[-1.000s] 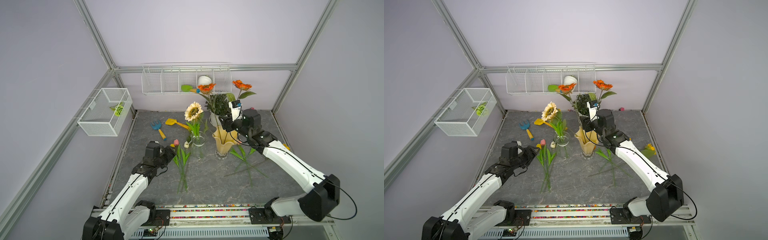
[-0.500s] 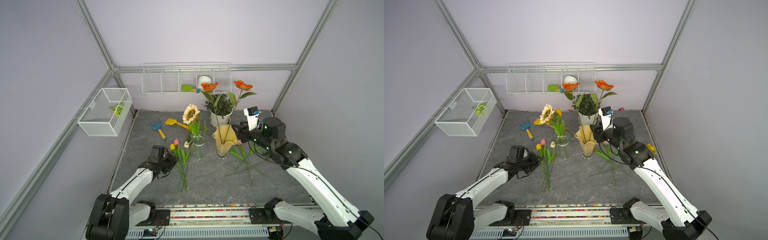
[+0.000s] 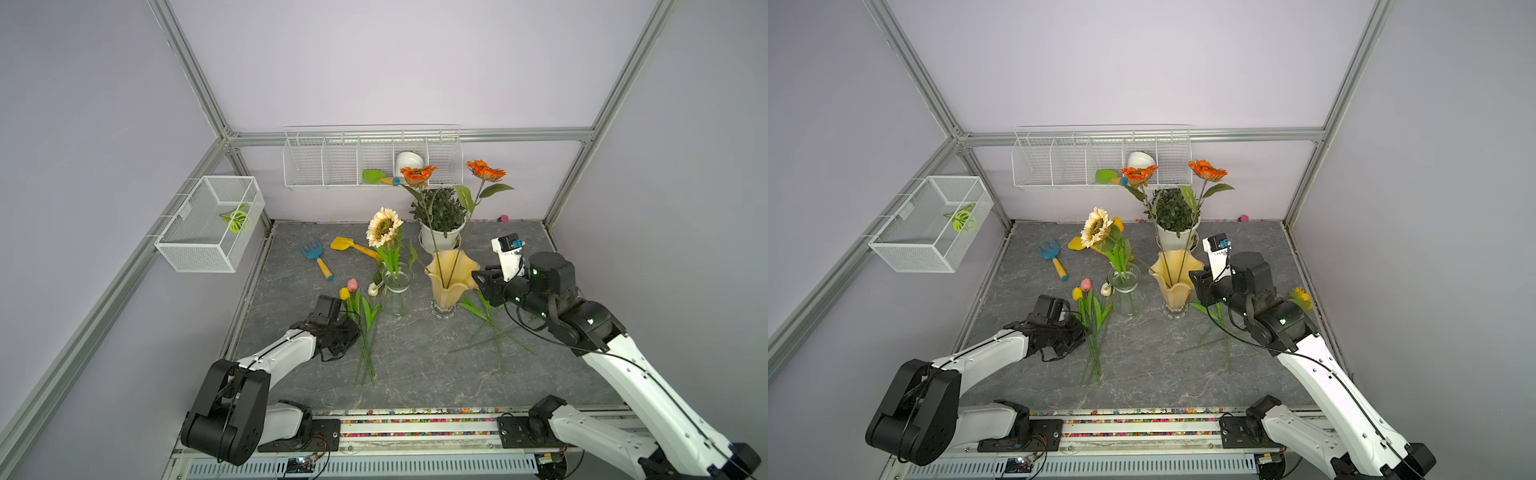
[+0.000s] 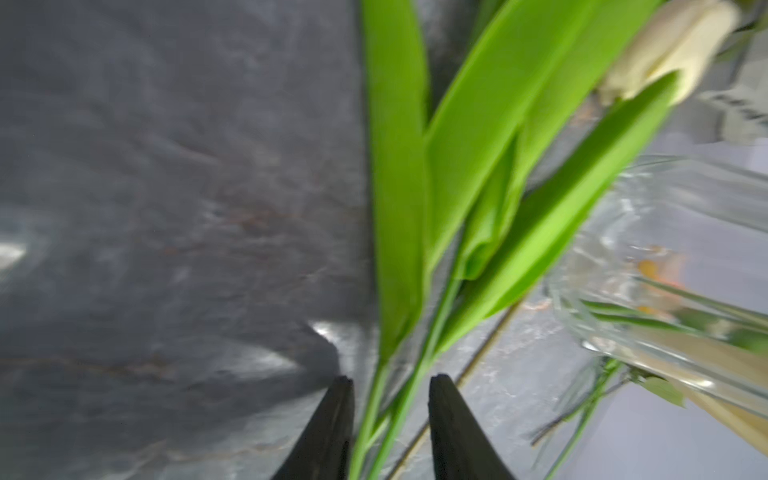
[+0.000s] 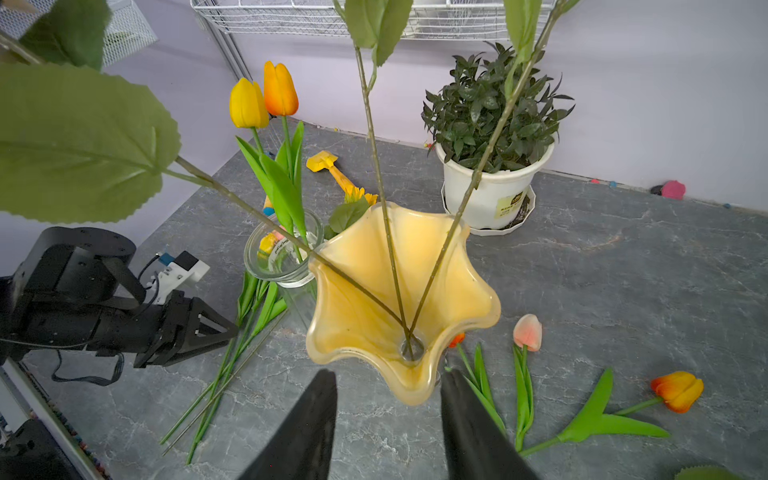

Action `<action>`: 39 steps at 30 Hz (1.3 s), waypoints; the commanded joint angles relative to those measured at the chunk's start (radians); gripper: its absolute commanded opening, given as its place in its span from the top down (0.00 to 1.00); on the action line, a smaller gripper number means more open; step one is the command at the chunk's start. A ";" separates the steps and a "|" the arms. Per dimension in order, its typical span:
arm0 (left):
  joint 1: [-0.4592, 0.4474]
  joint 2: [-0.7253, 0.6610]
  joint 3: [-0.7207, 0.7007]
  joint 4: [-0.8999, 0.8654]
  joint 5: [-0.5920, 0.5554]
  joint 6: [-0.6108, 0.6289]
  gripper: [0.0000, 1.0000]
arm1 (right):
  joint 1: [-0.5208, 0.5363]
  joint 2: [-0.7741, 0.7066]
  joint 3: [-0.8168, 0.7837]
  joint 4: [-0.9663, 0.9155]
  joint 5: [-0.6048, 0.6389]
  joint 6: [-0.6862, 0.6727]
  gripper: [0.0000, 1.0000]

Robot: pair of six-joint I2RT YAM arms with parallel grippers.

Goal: Arrange the flowers in different vases according to their variety
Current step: Pick up the flower at the center of the board.

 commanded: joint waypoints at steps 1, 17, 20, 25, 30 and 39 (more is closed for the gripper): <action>-0.006 0.024 0.043 -0.080 -0.058 0.023 0.68 | 0.006 -0.017 -0.028 0.012 0.016 0.018 0.55; -0.072 0.239 0.151 -0.183 -0.156 0.052 0.75 | 0.006 -0.052 -0.085 0.033 0.053 0.008 0.60; -0.073 0.235 0.140 -0.218 -0.170 0.052 0.76 | 0.006 -0.060 -0.099 0.043 0.047 0.012 0.62; -0.073 0.201 0.116 -0.274 -0.207 0.051 0.78 | 0.006 -0.066 -0.116 0.047 0.045 0.013 0.63; -0.073 0.201 0.091 -0.258 -0.206 0.046 0.87 | 0.006 -0.066 -0.124 0.051 0.046 0.014 0.64; -0.076 0.261 0.088 -0.204 -0.203 0.044 1.00 | 0.007 -0.053 -0.118 0.048 0.048 0.008 0.65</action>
